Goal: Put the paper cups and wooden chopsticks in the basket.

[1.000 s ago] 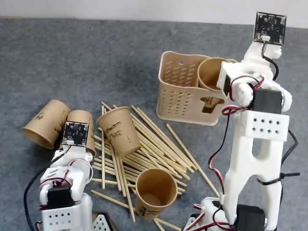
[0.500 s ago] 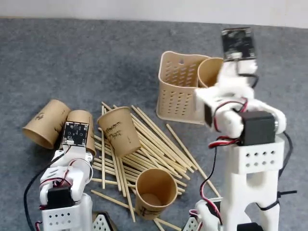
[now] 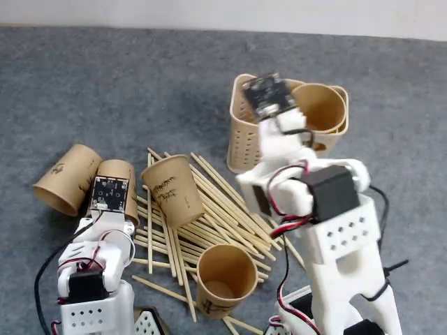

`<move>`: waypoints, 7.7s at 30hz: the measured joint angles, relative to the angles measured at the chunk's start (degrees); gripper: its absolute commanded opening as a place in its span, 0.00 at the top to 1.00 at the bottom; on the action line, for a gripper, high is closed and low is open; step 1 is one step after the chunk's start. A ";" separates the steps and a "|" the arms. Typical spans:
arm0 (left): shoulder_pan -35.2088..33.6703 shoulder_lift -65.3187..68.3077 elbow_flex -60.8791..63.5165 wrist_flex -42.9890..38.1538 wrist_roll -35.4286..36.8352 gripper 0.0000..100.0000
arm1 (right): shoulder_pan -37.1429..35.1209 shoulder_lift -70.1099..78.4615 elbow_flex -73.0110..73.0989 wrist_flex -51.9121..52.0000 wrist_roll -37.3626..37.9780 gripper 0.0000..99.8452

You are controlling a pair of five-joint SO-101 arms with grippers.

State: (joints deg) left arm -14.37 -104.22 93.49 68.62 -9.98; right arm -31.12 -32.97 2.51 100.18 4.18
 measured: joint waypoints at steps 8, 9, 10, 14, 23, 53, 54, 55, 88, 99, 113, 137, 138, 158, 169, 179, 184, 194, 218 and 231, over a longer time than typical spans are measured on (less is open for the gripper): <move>0.00 0.00 0.00 0.00 0.00 0.93 | -9.32 -0.09 11.69 0.00 2.73 0.93; 0.00 0.00 0.00 0.00 0.00 0.93 | -9.93 -0.09 13.10 0.00 3.69 0.93; 0.00 0.00 0.00 0.00 0.00 0.93 | -10.29 -0.09 14.33 0.00 4.40 0.93; 0.00 0.00 0.00 0.00 0.00 0.93 | -12.40 -0.09 17.93 0.00 5.45 0.93; 0.00 0.00 0.00 0.00 0.00 0.93 | -18.90 0.00 23.03 0.00 5.19 0.85; 0.00 0.00 0.00 0.00 0.00 0.93 | -16.26 -0.09 32.79 -2.73 3.60 0.99; 0.00 0.00 0.00 0.00 0.00 0.93 | -14.95 -0.09 30.77 -1.32 3.60 0.99; 0.00 0.00 0.00 -0.09 0.00 0.93 | -13.63 -0.09 28.48 -0.44 3.60 0.99; 0.00 0.00 0.70 -1.23 0.00 0.93 | -8.18 -0.18 7.12 -0.09 2.81 0.99; 0.00 0.00 0.70 -1.23 0.00 0.93 | -8.18 -0.18 -2.90 0.00 2.20 0.99; 0.00 0.00 0.70 -1.41 0.00 0.93 | -6.86 -0.26 -20.04 0.00 0.70 0.99; 0.00 0.00 0.70 -1.41 0.00 0.93 | 29.01 -0.35 -30.24 -5.80 0.62 0.99; 0.00 0.00 0.70 -1.41 0.00 0.93 | 29.36 -0.18 -29.63 -5.89 0.62 0.99; 0.00 0.00 0.70 -1.41 0.00 0.93 | 33.41 17.58 -28.92 -3.16 0.18 0.99; 0.00 0.00 0.70 -1.41 0.00 0.93 | 33.49 17.58 -28.92 -1.58 0.18 0.96; 0.00 0.00 0.70 -1.41 0.00 0.93 | 33.32 17.58 -28.92 -3.96 0.18 0.87; 0.00 0.00 0.70 -1.41 0.00 0.93 | 33.32 17.58 -28.92 -8.79 0.18 0.87; 0.00 0.00 0.70 -1.41 0.00 0.93 | 33.32 20.66 -25.67 -19.08 -2.90 0.87; 0.00 0.00 0.70 -1.41 0.00 0.93 | 20.48 12.40 -23.21 -7.30 -2.99 0.87; -5.19 0.00 0.62 -1.41 0.00 0.86 | 4.40 11.16 -22.42 -0.09 -2.99 0.87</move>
State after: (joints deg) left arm -19.56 -104.22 94.11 67.21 -9.98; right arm -26.73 -21.80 -19.91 100.09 1.19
